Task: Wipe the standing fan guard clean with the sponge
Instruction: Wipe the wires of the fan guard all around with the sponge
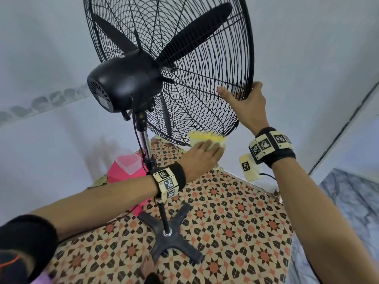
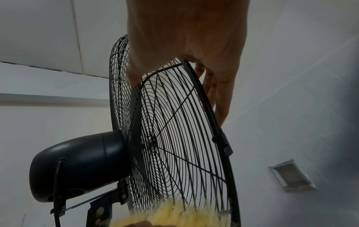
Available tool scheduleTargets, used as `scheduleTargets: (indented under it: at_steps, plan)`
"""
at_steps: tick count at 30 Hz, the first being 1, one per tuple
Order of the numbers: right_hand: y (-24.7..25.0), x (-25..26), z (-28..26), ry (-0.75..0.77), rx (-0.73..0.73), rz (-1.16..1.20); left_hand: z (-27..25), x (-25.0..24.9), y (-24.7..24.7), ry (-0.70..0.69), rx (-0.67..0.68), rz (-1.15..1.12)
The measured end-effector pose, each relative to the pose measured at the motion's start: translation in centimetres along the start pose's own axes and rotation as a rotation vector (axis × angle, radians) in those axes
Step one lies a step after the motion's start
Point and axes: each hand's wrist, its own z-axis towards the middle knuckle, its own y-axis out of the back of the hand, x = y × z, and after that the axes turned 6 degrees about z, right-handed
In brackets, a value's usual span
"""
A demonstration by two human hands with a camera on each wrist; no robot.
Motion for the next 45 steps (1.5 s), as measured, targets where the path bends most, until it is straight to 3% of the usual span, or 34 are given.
scheduleTargets:
  at_steps: [3,6,8,13,17,20,23,28,31,33,37,42,45]
  plan:
    - [0.0,0.0,0.0,0.007,-0.004,0.007,-0.4,-0.1,0.7,0.143,-0.13,-0.177]
    - [0.1,-0.1,-0.1,0.012,-0.008,0.017,-1.7,1.6,0.9,0.216,-0.492,-0.534]
    - [0.0,-0.3,-0.1,0.011,-0.019,0.028,-2.8,3.6,0.4,0.307,-0.66,-0.753]
    - [-1.3,-0.4,-0.1,-0.004,-0.076,0.059,-3.3,9.0,-1.7,0.721,-0.938,-1.166]
    - [-1.2,-0.3,-0.2,0.002,-0.084,0.066,-2.6,13.4,-3.3,0.905,-1.048,-1.199]
    - [-1.0,-0.4,-0.4,0.015,-0.072,0.071,-1.3,14.1,-2.0,0.916,-1.175,-1.478]
    - [-1.0,-0.2,-0.5,0.018,-0.066,0.082,-0.5,13.0,-1.1,0.831,-1.137,-1.546]
    - [-0.9,0.0,-0.6,0.012,-0.06,0.091,-1.0,13.5,-2.6,0.674,-0.934,-1.658]
    - [-1.0,0.0,-0.7,0.017,-0.066,0.085,-1.1,14.5,-2.5,0.625,-1.045,-1.675]
    - [-1.2,0.1,-0.8,0.014,-0.069,0.088,-0.5,14.2,-2.8,0.655,-1.067,-1.66]
    - [-1.1,0.1,-0.7,0.01,-0.077,0.085,-0.4,12.7,-5.1,0.701,-0.957,-1.6]
    - [-1.3,0.0,-0.8,0.015,-0.076,0.085,-0.3,14.2,-3.6,0.731,-1.079,-1.499]
    - [-1.6,0.2,-0.7,0.008,-0.096,0.109,-0.4,13.2,-5.4,0.756,-1.007,-1.496]
